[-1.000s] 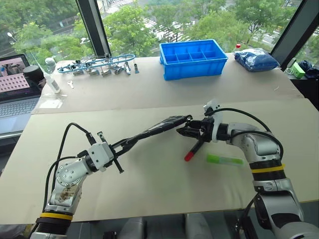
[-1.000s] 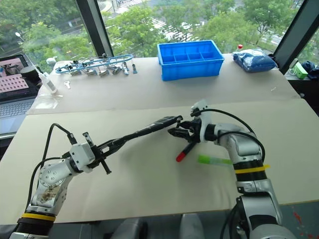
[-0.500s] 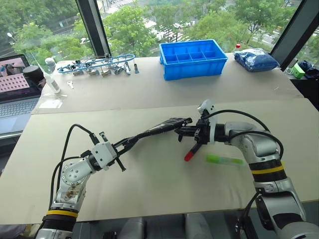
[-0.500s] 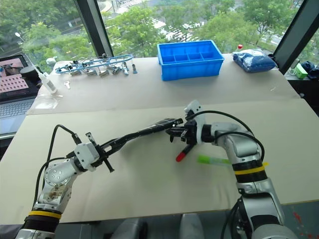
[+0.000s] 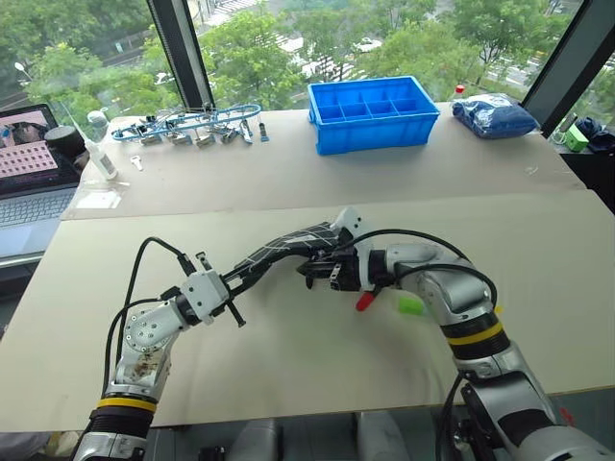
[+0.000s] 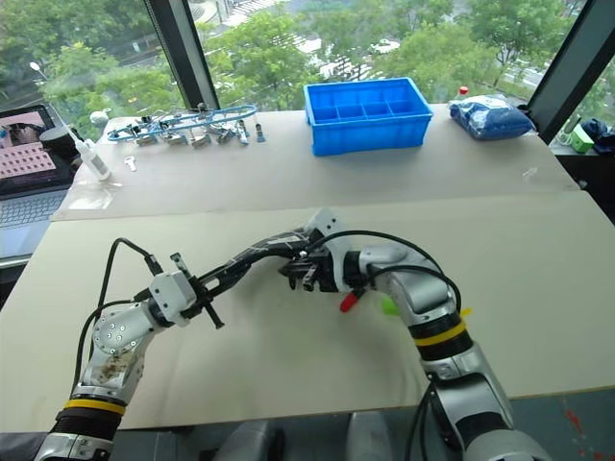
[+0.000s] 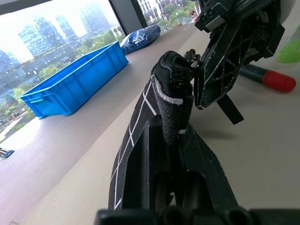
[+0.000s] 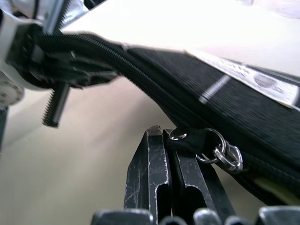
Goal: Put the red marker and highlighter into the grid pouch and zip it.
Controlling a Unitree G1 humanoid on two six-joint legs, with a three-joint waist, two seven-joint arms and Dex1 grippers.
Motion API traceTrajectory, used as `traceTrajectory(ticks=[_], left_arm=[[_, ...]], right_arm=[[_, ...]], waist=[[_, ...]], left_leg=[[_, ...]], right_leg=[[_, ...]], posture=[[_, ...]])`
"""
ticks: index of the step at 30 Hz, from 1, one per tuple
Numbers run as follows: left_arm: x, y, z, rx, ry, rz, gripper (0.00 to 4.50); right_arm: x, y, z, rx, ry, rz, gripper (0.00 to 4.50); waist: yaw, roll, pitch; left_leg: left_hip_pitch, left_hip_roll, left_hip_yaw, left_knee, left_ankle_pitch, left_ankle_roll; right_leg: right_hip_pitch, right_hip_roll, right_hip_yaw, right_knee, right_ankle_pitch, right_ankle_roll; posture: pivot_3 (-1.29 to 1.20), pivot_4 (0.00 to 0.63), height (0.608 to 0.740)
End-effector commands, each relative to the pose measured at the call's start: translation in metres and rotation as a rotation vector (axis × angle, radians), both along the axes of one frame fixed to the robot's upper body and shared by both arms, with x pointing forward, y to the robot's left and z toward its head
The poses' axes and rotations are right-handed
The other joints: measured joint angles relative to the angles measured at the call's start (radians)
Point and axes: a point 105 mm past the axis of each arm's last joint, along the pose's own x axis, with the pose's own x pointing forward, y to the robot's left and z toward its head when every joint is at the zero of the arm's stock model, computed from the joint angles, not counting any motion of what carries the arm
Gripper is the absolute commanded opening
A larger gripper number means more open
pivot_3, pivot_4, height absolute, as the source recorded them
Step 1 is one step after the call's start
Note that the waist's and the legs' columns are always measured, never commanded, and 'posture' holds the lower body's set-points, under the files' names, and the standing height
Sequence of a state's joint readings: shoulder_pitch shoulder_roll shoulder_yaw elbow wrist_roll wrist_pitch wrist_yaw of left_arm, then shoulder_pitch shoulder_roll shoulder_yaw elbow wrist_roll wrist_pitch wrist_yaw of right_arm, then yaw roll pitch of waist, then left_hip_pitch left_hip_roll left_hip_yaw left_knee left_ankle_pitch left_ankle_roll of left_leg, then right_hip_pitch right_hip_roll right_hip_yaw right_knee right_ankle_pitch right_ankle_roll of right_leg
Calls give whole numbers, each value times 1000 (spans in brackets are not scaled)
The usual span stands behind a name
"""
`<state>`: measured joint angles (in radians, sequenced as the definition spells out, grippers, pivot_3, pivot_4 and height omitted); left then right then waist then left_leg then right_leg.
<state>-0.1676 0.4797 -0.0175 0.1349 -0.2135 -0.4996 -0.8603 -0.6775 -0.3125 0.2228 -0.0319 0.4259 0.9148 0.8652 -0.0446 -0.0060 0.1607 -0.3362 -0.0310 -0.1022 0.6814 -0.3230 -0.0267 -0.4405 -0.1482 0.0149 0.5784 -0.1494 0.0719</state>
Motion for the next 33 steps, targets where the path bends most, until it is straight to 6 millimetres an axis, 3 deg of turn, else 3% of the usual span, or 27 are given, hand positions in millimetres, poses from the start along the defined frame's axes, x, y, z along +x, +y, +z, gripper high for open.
traceTrajectory(ticks=[1,6,10,12,15,18,21,24,28,33], left_arm=[[-1,-8,9,9,-48,-47,0],[0,-6,10,15,-49,-52,0],[1,-5,10,21,-52,-54,0],[1,-6,11,22,-54,-57,0],[2,-7,12,22,-59,-60,0],[1,-4,16,16,-59,-66,0],[0,-2,21,-2,-50,-74,0],[0,-1,25,-16,-51,-78,0],[0,-6,28,-36,-50,-93,0],[-5,-13,26,-41,-40,-123,0]], right_arm=[[-17,20,26,60,-40,131,26],[-21,18,40,106,-45,192,26],[-17,22,23,35,-49,166,26],[-14,23,14,4,-64,143,665],[5,7,18,-21,-99,41,1447],[12,-28,46,39,-106,0,2460],[2,-69,71,52,-201,9,2460],[-11,-106,78,15,-253,-1,2460],[-37,-178,51,-255,-262,-52,2460],[-49,-218,29,-383,-188,-70,2460]], waist=[[0,0,0],[0,0,0],[-1,0,0],[-2,0,0],[-3,0,0],[6,0,0],[15,0,0],[14,0,0],[23,-1,0],[19,-2,0]], left_leg=[[0,0,0,0,0,0],[0,0,0,0,0,0],[0,0,-1,0,0,0],[0,0,0,0,0,0],[0,0,-1,0,0,0],[-1,-1,-1,1,2,-4],[-2,-2,-1,2,2,-3],[-1,-1,-1,1,-1,1],[-1,-1,0,1,-1,2],[1,-1,3,3,-2,3]], right_leg=[[0,0,0,0,0,0],[0,0,0,0,0,0],[0,0,0,0,0,0],[0,0,0,0,0,0],[0,0,0,0,0,0],[0,0,0,0,0,0],[0,-1,0,-1,0,1],[0,-1,0,-1,0,1],[2,-1,-1,-2,0,1],[3,-1,2,-1,1,1]], posture=[[0,150,740],[0,150,740],[0,150,740],[0,150,740],[0,150,740],[0,150,740],[0,150,740],[0,150,740],[0,150,740],[0,150,740]])
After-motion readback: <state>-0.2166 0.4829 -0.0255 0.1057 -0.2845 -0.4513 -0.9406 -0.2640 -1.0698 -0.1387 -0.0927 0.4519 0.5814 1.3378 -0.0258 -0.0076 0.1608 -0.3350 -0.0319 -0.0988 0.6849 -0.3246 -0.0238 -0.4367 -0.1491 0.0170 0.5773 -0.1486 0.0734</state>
